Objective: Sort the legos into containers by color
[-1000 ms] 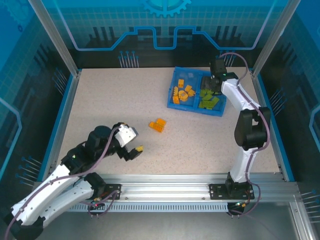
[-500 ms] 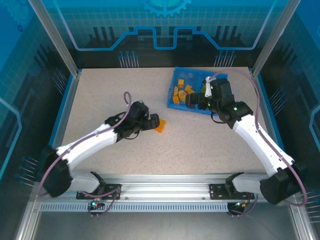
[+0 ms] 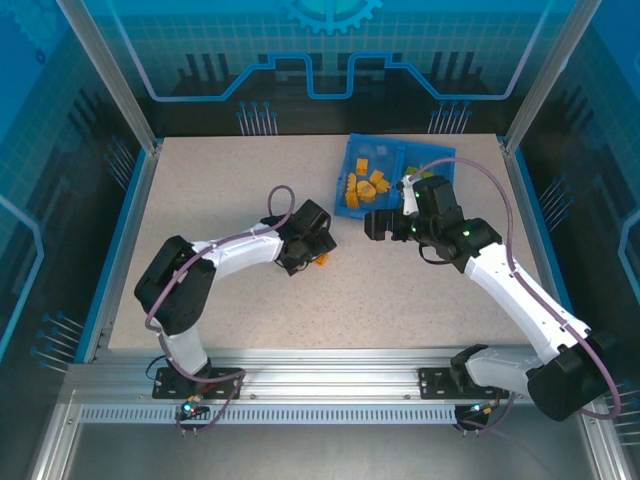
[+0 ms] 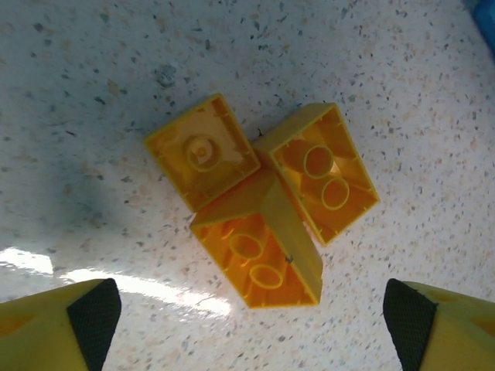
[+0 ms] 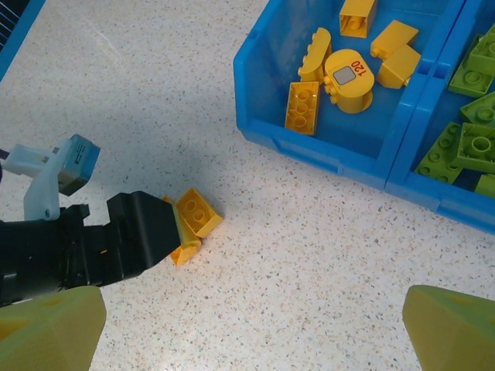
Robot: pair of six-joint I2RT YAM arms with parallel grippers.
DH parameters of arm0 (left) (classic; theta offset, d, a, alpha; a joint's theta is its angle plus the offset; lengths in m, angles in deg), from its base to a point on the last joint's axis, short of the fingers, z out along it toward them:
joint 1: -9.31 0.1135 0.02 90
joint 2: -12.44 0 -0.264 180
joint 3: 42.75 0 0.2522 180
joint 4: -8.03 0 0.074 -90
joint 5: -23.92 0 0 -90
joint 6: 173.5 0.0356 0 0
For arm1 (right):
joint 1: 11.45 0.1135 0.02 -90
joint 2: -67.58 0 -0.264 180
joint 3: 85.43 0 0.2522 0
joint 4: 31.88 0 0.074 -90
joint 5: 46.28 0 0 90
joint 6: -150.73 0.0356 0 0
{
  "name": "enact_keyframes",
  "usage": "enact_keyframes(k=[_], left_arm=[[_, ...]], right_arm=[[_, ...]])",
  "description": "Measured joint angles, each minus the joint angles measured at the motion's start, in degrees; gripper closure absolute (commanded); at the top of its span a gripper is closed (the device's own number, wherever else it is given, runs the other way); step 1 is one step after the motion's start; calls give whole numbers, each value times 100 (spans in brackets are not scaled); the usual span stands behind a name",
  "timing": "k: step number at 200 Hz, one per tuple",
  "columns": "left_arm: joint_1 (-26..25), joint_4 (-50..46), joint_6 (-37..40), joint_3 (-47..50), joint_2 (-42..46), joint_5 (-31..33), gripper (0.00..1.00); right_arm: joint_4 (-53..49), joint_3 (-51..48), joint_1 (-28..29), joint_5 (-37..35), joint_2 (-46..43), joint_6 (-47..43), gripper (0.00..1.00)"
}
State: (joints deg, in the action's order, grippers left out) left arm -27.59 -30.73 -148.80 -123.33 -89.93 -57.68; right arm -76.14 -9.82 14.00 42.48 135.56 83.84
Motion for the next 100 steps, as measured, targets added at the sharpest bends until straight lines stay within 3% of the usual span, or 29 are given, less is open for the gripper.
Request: enact_keyframes(k=[57,100], left_arm=[[0,2,-76,-7,-271,-22,32],[4,177,-24,304,-249,-33,39]], right_arm=[[0,0,0,2,11,24,0],[0,0,2,2,26,85,0]])
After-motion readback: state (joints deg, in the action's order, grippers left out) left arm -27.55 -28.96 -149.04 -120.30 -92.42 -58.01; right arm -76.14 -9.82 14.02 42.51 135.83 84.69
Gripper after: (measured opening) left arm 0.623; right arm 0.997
